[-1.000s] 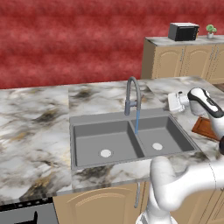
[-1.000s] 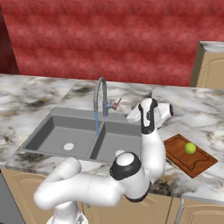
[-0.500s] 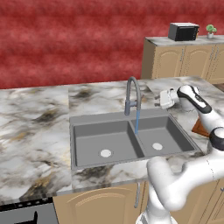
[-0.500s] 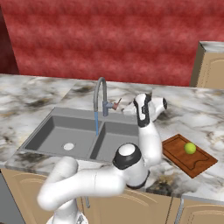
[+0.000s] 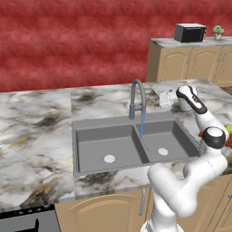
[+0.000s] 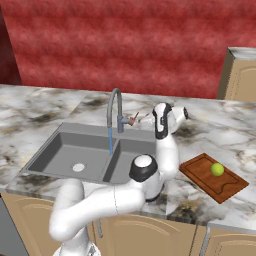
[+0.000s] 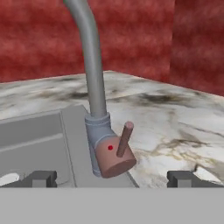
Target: Pick the pear from the sink and place it on the cutting board to airdry. Then turn off the sink faucet.
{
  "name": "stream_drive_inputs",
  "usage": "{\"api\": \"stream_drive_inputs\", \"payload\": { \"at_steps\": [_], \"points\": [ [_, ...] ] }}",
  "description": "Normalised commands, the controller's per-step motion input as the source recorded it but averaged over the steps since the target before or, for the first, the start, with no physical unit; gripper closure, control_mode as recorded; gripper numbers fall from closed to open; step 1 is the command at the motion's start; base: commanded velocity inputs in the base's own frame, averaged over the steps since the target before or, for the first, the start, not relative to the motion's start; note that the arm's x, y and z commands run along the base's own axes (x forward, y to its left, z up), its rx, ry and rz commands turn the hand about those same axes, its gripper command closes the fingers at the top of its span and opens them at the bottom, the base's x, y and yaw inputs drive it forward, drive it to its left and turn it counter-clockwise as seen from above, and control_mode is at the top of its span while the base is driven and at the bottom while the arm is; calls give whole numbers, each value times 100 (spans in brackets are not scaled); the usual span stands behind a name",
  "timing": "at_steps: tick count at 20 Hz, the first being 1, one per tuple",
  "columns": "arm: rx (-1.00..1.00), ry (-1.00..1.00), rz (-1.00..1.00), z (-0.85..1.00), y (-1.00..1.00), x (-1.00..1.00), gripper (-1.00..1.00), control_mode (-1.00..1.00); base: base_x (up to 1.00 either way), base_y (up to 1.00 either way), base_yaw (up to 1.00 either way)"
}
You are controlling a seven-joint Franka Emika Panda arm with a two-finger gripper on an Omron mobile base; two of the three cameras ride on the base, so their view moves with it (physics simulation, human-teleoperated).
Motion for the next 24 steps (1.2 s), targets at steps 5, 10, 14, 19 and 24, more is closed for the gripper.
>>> {"api": "stream_drive_inputs", "payload": {
  "at_steps": [5, 10, 14, 19, 24],
  "points": [
    [0, 5, 4, -17, 0, 51, -100, -100, 0, 0, 0],
    [2, 2, 7, -16, -5, 38, -100, -100, 0, 0, 0],
    [6, 1, 12, -12, -11, 36, -100, -100, 0, 0, 0],
    [9, 0, 19, -2, -7, 38, -100, -100, 0, 0, 0],
    [9, 0, 21, 0, -1, 40, -100, -100, 0, 0, 0]
  ]
}}
